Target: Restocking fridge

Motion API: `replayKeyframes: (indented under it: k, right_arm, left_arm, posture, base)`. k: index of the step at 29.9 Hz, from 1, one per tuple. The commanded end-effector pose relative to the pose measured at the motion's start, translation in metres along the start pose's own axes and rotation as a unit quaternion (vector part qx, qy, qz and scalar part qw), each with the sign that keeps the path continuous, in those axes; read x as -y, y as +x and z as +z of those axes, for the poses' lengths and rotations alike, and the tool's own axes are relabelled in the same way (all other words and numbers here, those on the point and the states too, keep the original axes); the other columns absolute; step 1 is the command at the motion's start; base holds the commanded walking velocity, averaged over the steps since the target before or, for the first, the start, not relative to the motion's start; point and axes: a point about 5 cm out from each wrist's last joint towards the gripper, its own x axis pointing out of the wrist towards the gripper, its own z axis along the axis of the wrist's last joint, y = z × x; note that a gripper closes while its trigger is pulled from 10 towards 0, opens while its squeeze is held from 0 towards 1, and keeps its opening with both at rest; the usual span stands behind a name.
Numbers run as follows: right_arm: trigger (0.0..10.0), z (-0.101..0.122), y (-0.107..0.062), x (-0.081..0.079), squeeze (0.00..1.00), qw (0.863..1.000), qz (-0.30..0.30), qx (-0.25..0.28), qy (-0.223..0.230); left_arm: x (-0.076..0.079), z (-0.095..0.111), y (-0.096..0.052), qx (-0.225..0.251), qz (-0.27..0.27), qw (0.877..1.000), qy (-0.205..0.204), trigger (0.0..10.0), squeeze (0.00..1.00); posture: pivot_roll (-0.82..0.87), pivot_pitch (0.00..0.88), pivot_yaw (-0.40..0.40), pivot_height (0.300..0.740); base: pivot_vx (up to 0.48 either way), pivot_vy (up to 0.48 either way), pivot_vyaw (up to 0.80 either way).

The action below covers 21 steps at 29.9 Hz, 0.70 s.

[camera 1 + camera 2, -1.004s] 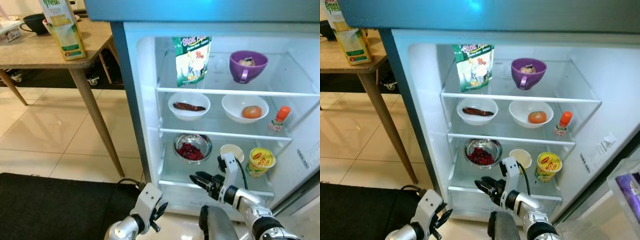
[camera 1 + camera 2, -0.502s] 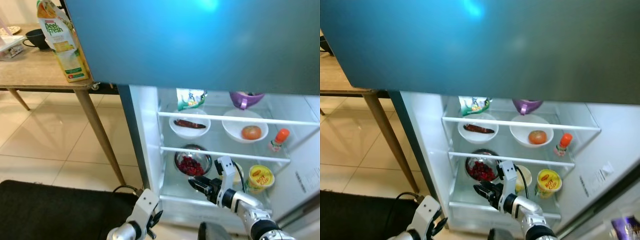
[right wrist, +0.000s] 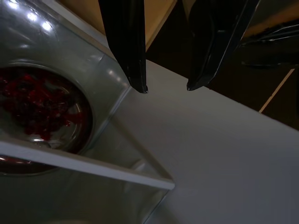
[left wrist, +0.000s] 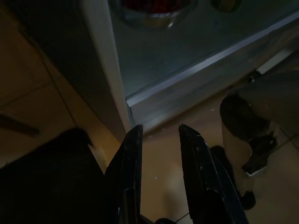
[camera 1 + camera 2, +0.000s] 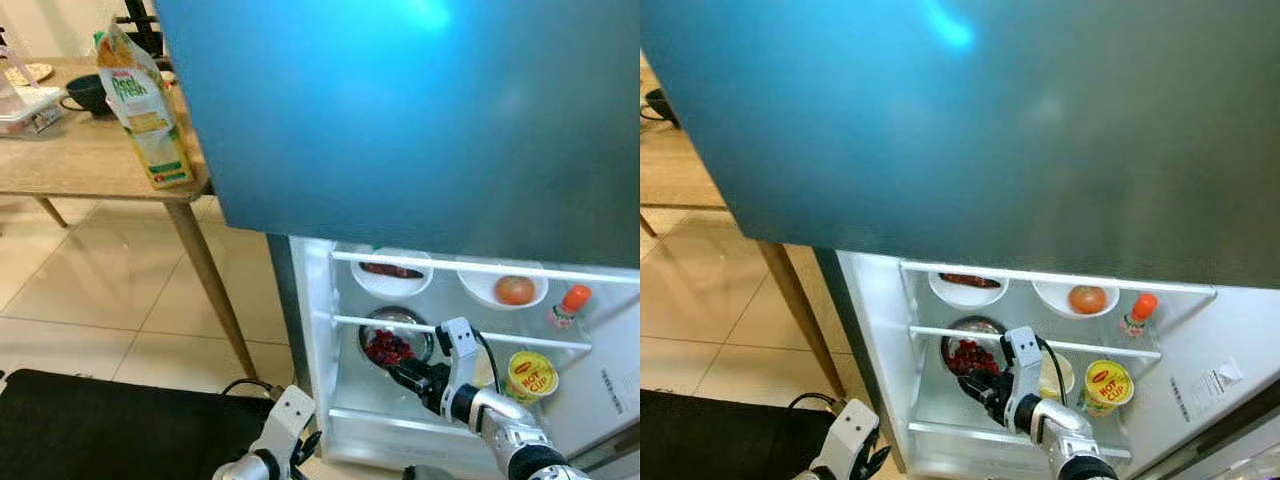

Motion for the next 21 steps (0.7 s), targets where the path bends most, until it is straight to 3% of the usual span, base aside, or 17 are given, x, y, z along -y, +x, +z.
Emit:
replayKeyframes:
  k: [1, 8, 13, 21]
  right_arm:
    - [10.0, -0.006, -0.003, 0.002, 0.0, 1.0, -0.011, -0.009, 0.011]
    - [10.0, -0.01, -0.007, 0.007, 0.0, 0.999, -0.036, -0.02, 0.009]
    - [10.0, -0.011, -0.01, 0.01, 0.0, 0.999, -0.043, -0.018, 0.015]
    - [10.0, -0.016, -0.017, 0.017, 0.0, 0.996, -0.077, -0.028, 0.024]
  left_arm:
    - [0.003, -0.002, 0.0, -0.006, -0.007, 1.0, -0.005, 10.0, 0.0]
    - [0.008, 0.003, 0.005, 0.0, -0.035, 0.999, -0.01, 10.0, 0.0]
    - [0.013, -0.02, -0.005, -0.053, -0.054, 0.997, -0.022, 10.0, 0.0]
    - [0.01, -0.049, -0.024, -0.115, -0.026, 0.991, -0.056, 10.0, 0.0]
  posture:
    - [-0.05, 0.0, -0.002, 0.667]
    - [-0.05, 0.0, -0.003, 0.667]
    - [-0.05, 0.0, -0.001, 0.672]
    - [-0.05, 0.0, 0.0, 0.702]
  base:
    - [0.0, 0.0, 0.0]
    - [0.0, 0.0, 0.0]
    - [0.0, 0.0, 0.0]
    - [0.0, 0.0, 0.0]
